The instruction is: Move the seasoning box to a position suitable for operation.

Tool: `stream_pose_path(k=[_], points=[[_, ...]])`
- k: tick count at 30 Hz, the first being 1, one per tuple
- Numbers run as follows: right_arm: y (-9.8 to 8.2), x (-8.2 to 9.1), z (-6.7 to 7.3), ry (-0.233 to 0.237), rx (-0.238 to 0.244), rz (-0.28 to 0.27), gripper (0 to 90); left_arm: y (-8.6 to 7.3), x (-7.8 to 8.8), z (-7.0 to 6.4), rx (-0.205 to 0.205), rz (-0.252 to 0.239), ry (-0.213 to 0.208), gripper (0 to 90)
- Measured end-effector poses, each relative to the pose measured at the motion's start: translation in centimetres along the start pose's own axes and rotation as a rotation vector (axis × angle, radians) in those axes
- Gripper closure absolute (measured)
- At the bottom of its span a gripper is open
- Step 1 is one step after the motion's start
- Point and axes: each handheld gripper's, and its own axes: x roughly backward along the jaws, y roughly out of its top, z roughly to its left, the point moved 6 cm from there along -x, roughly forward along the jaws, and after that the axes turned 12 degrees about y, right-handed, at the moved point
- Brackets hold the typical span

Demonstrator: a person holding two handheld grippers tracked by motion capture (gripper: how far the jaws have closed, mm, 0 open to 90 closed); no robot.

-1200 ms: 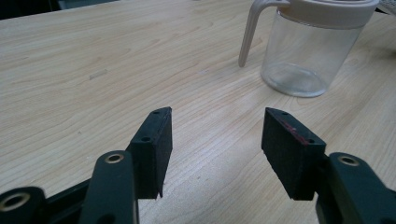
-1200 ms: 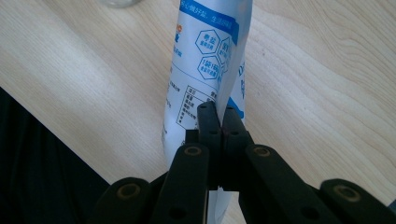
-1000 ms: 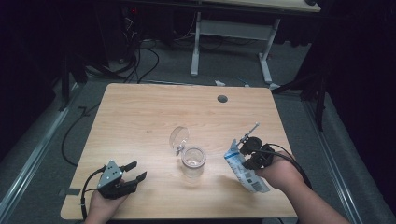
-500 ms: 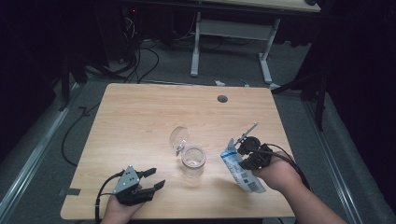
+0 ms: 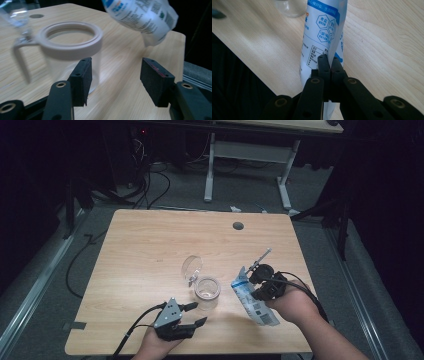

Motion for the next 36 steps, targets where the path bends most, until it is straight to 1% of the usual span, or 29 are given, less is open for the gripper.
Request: stream_pose_path(k=[5, 9, 13, 14, 16, 19, 20, 21, 22, 24, 26, 30, 36], points=[[0.3, 0.5, 0.2, -0.011, 0.004, 0.0, 90.0, -0.3, -1.5, -1.8, -0.008, -0.003, -0.044, 43.2], [0.6, 0.8, 0.5, -0.018, 0.013, 0.005, 90.0, -0.8, -2.4, -3.2, -0.004, 0.003, -0.078, 42.4], [0.9, 1.0, 1.2, -0.019, 0.013, 0.006, 90.0, -1.6, -2.9, -3.9, 0.003, 0.021, -0.093, 40.6], [1.0, 1.0, 1.3, -0.019, 0.022, 0.005, 90.0, -1.9, -3.0, -4.0, 0.002, 0.028, -0.093, 39.9], [1.2, 1.1, 1.6, -0.018, 0.022, 0.001, 90.0, -2.5, -3.2, -4.3, 0.0, 0.04, -0.098, 38.4], [1.5, 1.3, 2.2, -0.021, 0.028, -0.002, 90.0, -3.1, -3.6, -4.7, -0.006, 0.054, -0.099, 37.0], [1.6, 1.3, 2.3, -0.02, 0.034, -0.001, 90.0, -3.3, -3.7, -4.7, -0.001, 0.055, -0.098, 36.6], [1.7, 1.4, 2.4, -0.021, 0.04, -0.001, 90.0, -3.4, -3.8, -4.8, -0.006, 0.058, -0.099, 36.5], [1.7, 1.4, 2.6, -0.023, 0.036, 0.0, 90.0, -3.6, -3.9, -4.8, -0.002, 0.065, -0.097, 36.4], [1.9, 1.5, 2.8, -0.024, 0.048, 0.0, 90.0, -3.9, -4.0, -4.8, -0.003, 0.071, -0.097, 36.3], [2.1, 1.5, 3.2, -0.023, 0.051, -0.001, 90.0, -4.1, -4.0, -5.0, -0.004, 0.071, -0.096, 36.3], [2.4, 1.1, 3.8, -0.013, 0.063, -0.006, 90.0, -4.1, -3.8, -5.2, -0.02, 0.056, -0.097, 36.3], [2.8, 0.7, 4.4, -0.01, 0.075, 0.008, 90.0, -3.7, -3.7, -5.0, -0.022, 0.04, -0.095, 36.1]])
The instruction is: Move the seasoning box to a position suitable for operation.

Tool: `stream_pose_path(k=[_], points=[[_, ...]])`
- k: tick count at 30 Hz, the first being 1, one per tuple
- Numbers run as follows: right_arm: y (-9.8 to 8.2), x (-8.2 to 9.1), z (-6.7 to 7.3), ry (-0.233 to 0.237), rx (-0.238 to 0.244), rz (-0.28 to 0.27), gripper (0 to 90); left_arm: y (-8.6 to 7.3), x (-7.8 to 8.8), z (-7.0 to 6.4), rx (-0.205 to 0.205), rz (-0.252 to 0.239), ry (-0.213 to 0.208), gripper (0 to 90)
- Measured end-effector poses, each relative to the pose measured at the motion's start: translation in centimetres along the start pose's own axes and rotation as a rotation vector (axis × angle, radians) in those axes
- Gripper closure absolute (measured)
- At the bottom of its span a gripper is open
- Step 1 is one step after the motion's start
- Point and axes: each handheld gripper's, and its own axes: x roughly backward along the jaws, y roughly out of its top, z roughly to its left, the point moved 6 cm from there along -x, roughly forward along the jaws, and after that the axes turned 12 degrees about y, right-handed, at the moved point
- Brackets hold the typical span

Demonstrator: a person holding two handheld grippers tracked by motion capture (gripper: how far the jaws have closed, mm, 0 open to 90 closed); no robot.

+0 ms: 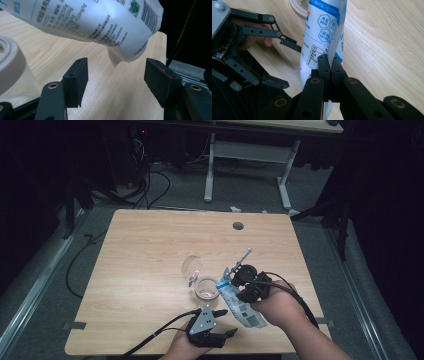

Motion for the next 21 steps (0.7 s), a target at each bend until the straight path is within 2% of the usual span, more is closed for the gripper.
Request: stream_pose_path(k=[3, 8, 16, 21], points=[[0.3, 0.1, 0.2, -0.007, -0.003, -0.002, 90.0, 0.0, -0.1, 0.0, 0.001, -0.006, 0.003, 34.3], [0.7, 0.3, 0.8, -0.012, 0.0, -0.001, 90.0, -0.5, -0.8, -0.1, 0.001, 0.012, -0.001, 32.8], [1.5, 0.3, 2.0, 0.008, 0.013, -0.019, 90.0, -1.0, -1.7, -0.7, -0.016, 0.004, 0.008, 31.5], [1.8, 0.2, 2.2, 0.013, 0.016, -0.025, 90.0, -0.9, -1.6, -0.7, -0.033, -0.013, 0.029, 42.7]])
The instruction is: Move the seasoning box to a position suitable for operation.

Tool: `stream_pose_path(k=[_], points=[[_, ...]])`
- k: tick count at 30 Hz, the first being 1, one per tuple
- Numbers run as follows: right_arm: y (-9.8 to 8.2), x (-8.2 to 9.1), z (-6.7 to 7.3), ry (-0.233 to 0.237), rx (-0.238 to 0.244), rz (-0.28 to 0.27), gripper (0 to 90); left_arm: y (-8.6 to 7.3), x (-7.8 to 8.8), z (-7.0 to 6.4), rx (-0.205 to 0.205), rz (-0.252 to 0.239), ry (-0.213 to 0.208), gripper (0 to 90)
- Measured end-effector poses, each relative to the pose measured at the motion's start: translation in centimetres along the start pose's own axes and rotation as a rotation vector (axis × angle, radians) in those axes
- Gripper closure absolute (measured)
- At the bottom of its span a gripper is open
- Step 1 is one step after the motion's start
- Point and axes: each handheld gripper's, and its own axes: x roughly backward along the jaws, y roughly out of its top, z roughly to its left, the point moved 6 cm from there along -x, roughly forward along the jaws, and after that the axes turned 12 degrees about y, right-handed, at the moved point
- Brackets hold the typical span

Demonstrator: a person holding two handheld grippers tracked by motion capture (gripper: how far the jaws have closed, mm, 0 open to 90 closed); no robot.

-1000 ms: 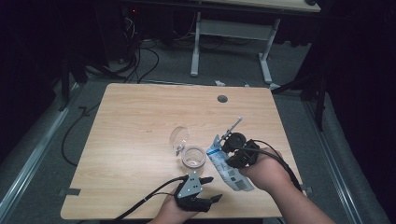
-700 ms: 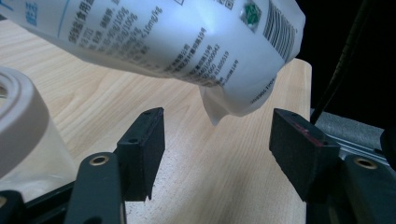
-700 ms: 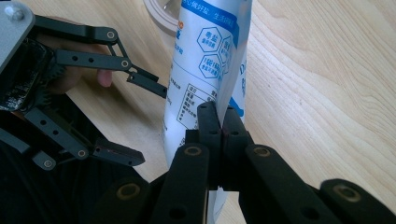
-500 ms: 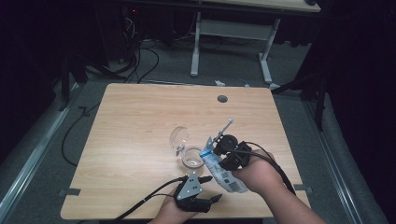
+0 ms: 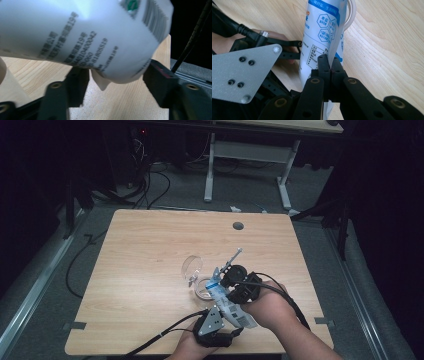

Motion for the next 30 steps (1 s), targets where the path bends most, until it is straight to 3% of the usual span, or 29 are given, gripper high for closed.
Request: stream_pose_path(k=[4, 19, 26, 30], points=[[0.1, -0.2, 0.0, 0.004, 0.006, 0.0, 90.0, -0.1, 0.2, 0.2, -0.025, -0.005, 0.017, 47.1], [0.9, -0.2, 0.3, 0.005, 0.012, -0.013, 89.9, 0.8, 1.4, 0.5, -0.039, 0.013, 0.025, 53.4], [0.9, -0.9, -0.1, 0.01, -0.003, -0.024, 89.3, 0.7, 1.3, 0.5, 0.003, 0.041, 0.018, 55.4], [0.9, -0.9, -0.4, 0.007, -0.014, -0.056, 87.6, 1.3, 1.1, 0.5, 0.028, 0.029, 0.011, 56.7]])
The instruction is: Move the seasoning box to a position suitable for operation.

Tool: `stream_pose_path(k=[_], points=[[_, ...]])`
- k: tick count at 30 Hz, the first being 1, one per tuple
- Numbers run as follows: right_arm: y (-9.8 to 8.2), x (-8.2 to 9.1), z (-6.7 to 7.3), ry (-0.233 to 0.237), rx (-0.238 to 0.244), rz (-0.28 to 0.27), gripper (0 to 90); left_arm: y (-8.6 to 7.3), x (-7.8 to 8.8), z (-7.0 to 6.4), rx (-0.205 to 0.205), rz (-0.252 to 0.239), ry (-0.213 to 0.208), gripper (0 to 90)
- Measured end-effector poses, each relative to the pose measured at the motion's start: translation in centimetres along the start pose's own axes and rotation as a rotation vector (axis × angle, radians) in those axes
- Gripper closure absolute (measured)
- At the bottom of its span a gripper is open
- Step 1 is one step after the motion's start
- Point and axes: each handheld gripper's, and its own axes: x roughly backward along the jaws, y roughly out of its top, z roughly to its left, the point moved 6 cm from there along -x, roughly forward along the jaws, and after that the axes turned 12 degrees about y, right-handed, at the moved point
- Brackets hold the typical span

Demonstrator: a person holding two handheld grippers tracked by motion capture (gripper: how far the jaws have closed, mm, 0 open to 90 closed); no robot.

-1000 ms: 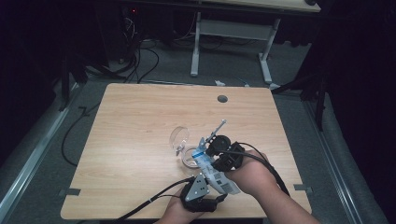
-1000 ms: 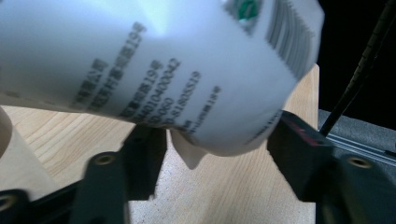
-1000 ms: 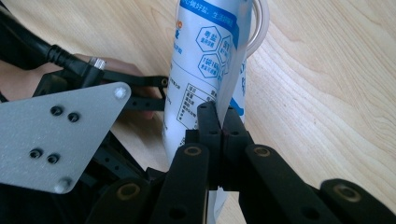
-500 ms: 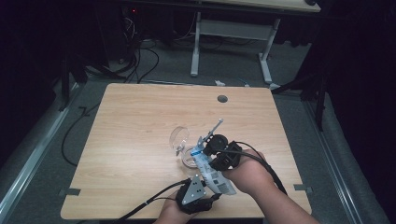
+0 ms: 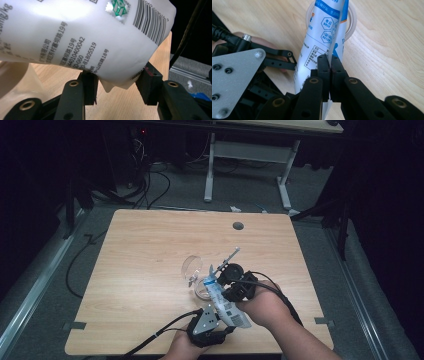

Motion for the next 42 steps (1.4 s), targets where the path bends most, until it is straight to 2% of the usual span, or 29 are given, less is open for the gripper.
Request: stream_pose_path(k=[2, 6, 14, 19, 20, 25, 29, 32, 34, 35, 42], points=[[0.0, 0.0, -0.1, -0.001, -0.012, -0.019, 85.1, 0.3, 0.0, -0.1, 0.012, -0.004, -0.002, 57.4], [-0.2, 0.1, -0.3, 0.001, -0.024, -0.035, 82.7, 0.3, -0.1, -0.3, 0.012, -0.006, -0.002, 58.0], [-0.8, 0.0, -0.5, 0.005, -0.04, -0.033, 80.2, 0.0, -0.2, -0.2, 0.023, 0.004, 0.009, 58.2], [-0.7, -0.1, -0.6, 0.006, -0.064, -0.047, 85.2, 0.0, -0.3, -0.1, 0.034, 0.007, 0.011, 58.3], [-0.7, -0.1, -0.6, 0.007, -0.083, -0.047, 86.7, 0.0, -0.3, 0.0, 0.033, 0.008, 0.012, 58.3], [-0.4, -0.2, -0.6, -0.013, -0.054, -0.028, 90.0, 0.0, -0.3, 0.0, 0.023, 0.001, 0.016, 58.2], [-0.1, -0.3, -0.6, -0.011, -0.04, -0.016, 90.0, 0.1, -0.2, 0.2, -0.006, -0.006, 0.022, 58.1], [0.2, -0.3, -0.8, 0.008, -0.047, -0.01, 90.0, 0.2, -0.1, 0.2, -0.014, -0.013, 0.023, 58.0], [0.4, -0.2, -0.8, 0.025, -0.069, -0.008, 90.0, 0.3, -0.1, 0.3, -0.013, -0.017, 0.025, 57.9], [0.5, -0.2, -1.0, 0.032, -0.057, -0.008, 90.0, 0.4, -0.1, 0.4, -0.013, -0.016, 0.024, 57.9], [0.9, -0.3, -1.4, 0.054, -0.068, 0.018, 90.0, 0.5, -0.3, 0.4, -0.009, -0.018, 0.031, 57.6]])
